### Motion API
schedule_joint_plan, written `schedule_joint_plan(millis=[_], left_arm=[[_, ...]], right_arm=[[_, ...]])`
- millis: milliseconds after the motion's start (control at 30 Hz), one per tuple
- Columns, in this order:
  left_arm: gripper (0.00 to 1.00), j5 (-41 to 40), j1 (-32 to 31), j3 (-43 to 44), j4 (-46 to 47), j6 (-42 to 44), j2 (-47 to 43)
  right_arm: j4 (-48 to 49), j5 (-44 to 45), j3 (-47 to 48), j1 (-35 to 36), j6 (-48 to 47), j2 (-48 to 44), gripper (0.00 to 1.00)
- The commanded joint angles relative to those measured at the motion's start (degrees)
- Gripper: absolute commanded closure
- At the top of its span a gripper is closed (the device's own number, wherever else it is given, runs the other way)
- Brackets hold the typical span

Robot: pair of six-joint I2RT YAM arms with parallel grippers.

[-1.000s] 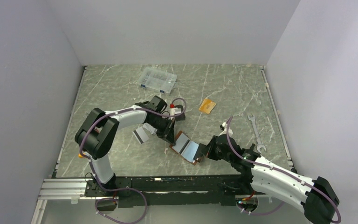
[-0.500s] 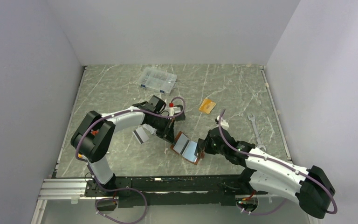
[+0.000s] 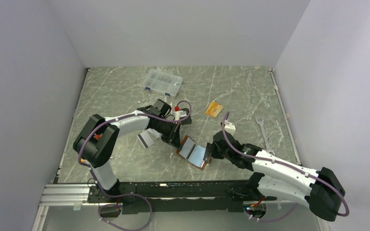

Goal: Put the credit cards into the card holder
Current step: Turn over the card slot in the card holder.

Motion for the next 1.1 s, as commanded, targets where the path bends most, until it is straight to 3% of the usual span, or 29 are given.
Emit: schedule_joint_plan(millis=[0, 200, 433, 600, 767, 1067], left_arm=[[1.00, 0.7, -0.3, -0.3, 0.8, 0.3, -1.7], [1.00, 0.4, -0.4, -0.4, 0.7, 0.2, -1.7], [1.00, 0.5, -0.6, -0.5, 1.1, 0.2, -1.0], [1.00, 0.1, -0.6, -0.6, 0.9, 0.4, -1.2], [1.00, 0.0, -0.9, 0.0, 0.5, 0.8, -1.2], [1.00, -0.5, -1.2, 0.4, 0.2, 1.2, -1.5]], right_arm=[[-3.1, 4.7, 4.1, 1.4, -1.1, 1.3, 1.00], [-8.6, 10.1, 7.9, 5.5, -0.1, 4.1, 1.00], [-7.1, 9.0, 3.2, 7.0, 5.8, 1.1, 1.00], [0.9, 1.4, -3.9, 6.8, 6.6, -8.1, 1.00], [1.2, -5.6, -8.2, 6.1, 7.6, -16.3, 1.00], [-0.9, -19.3, -13.2, 4.0, 12.9, -18.9, 1.00]])
